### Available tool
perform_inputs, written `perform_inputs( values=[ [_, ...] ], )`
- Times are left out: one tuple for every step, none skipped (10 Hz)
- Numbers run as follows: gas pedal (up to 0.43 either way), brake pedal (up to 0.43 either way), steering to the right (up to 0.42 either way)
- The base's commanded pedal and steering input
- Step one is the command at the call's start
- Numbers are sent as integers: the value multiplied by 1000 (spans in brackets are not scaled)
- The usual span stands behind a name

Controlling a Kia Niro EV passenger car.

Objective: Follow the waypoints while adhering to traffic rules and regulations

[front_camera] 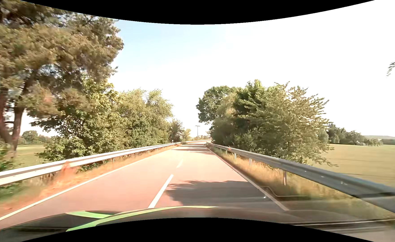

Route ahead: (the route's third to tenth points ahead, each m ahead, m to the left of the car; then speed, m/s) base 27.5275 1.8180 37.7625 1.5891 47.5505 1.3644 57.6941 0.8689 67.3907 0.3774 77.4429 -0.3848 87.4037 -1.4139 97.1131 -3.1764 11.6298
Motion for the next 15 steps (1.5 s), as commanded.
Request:
perform_inputs(
  values=[
    [260, 0, -1],
    [260, 0, -1],
    [260, 0, -1],
    [260, 0, -1],
    [260, 0, -1],
    [260, 0, -1],
    [260, 0, -1],
    [260, 0, -1],
    [260, 0, -1],
    [260, 0, -1],
    [260, 0, -1],
    [260, 0, -1],
    [260, 0, -1],
    [260, 0, -1],
    [260, 0, -1]
  ],
)
